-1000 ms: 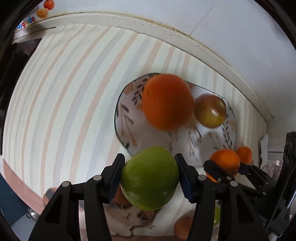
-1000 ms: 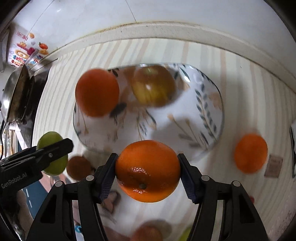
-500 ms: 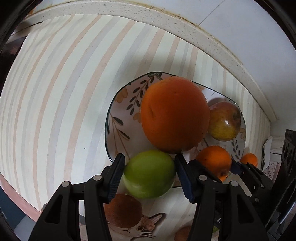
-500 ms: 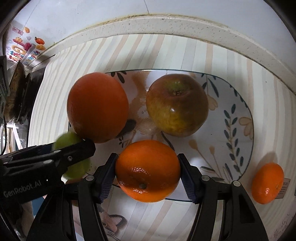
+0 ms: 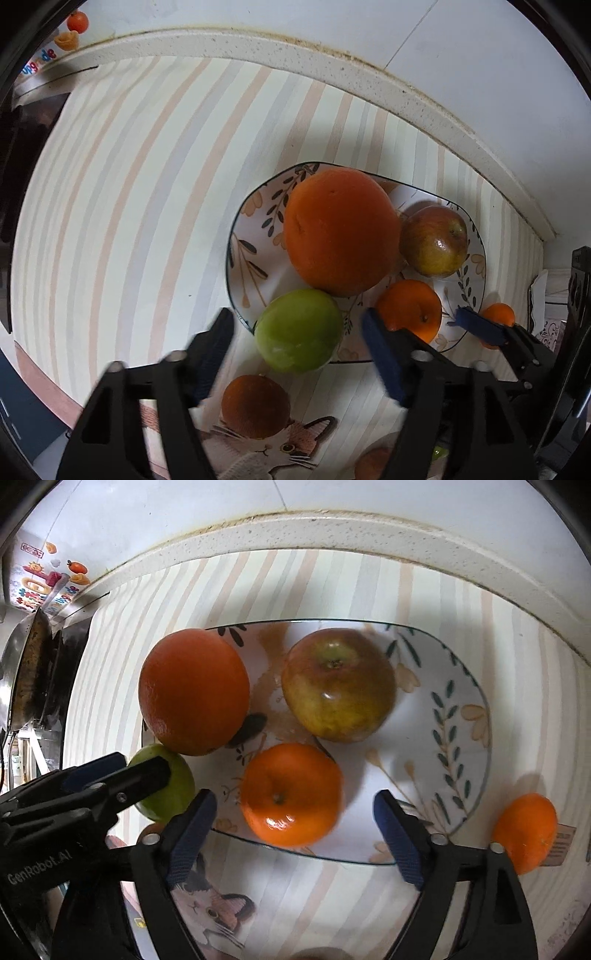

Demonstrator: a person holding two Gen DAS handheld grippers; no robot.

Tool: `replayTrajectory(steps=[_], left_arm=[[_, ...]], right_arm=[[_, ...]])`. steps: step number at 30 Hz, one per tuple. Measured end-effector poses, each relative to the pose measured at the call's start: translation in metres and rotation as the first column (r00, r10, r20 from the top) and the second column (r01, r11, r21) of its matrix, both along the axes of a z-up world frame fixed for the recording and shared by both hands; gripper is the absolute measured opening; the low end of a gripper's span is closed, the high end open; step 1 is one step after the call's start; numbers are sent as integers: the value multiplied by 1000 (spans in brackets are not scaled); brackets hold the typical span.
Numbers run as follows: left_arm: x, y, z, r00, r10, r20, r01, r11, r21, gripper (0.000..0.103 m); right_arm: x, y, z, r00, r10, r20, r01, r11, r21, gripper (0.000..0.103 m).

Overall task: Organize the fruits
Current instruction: 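Lower both fruits onto the white floral plate and open both tools, then lift both open tools back from the plate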

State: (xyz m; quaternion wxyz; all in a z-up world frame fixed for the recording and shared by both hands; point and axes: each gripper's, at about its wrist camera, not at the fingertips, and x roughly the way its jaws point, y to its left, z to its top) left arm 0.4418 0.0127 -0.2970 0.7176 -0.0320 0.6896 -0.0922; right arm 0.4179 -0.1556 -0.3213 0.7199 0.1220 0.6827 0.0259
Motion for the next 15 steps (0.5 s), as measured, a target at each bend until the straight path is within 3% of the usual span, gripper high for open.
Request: replayTrajectory(steps=[5, 15], left_arm=[[-10, 4, 8, 999, 4, 49, -7, 998, 60, 84], [-45, 5, 39, 987, -14, 157, -6, 992, 122, 84]], right_arm=[[-18, -14, 18, 1000, -2, 17, 3, 999, -53, 95], [-48, -22, 64, 995, -17, 101, 30, 991, -127, 95]])
